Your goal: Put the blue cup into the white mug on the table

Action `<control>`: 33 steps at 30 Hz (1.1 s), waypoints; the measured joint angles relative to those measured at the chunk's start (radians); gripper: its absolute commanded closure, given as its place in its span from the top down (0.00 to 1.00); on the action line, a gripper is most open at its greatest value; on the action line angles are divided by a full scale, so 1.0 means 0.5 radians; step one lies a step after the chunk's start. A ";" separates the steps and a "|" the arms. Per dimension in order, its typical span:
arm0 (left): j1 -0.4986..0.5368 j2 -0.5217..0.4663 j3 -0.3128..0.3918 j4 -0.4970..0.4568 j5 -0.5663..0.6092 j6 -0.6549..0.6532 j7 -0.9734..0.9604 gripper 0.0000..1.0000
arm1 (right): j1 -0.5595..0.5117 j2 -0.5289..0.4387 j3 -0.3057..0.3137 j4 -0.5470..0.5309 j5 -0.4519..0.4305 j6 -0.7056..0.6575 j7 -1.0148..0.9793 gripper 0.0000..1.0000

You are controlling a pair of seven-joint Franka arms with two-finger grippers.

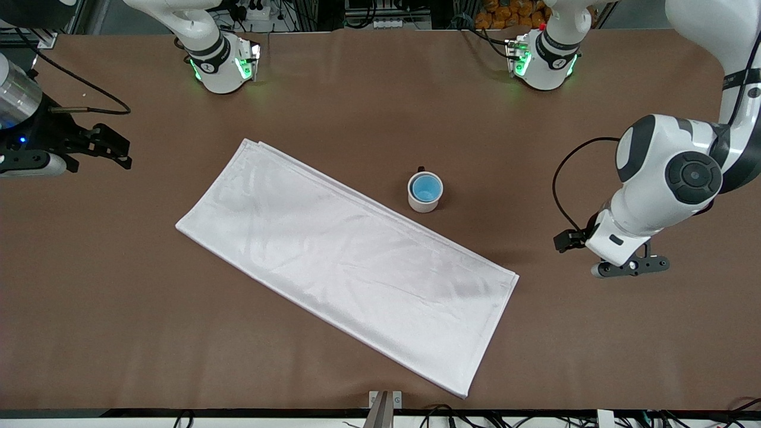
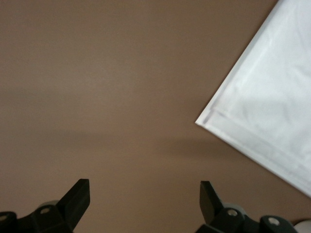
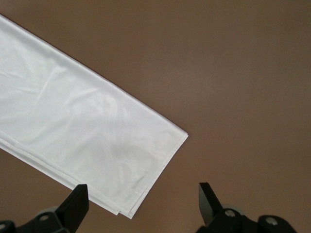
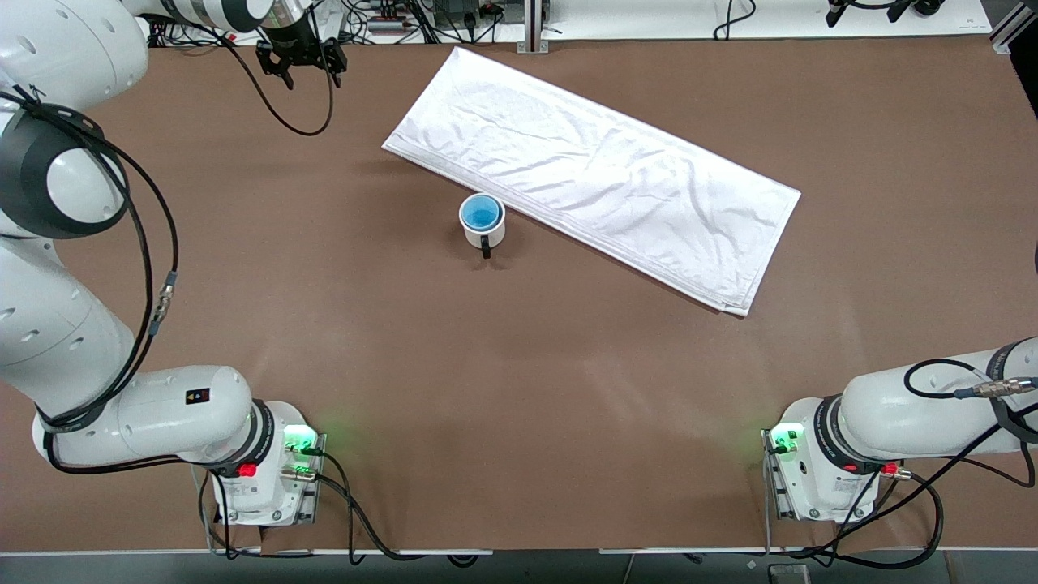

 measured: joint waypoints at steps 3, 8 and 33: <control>-0.091 -0.072 0.134 -0.011 -0.063 -0.073 0.178 1.00 | 0.001 0.000 0.000 0.000 0.000 0.007 0.000 1.00; -0.125 -0.242 0.218 -0.060 -0.124 -0.218 0.343 1.00 | 0.006 0.000 0.000 0.000 0.001 0.014 -0.001 1.00; -0.206 -0.815 0.480 -0.011 -0.405 -0.431 0.426 1.00 | 0.022 0.000 0.000 -0.019 0.002 0.030 -0.001 1.00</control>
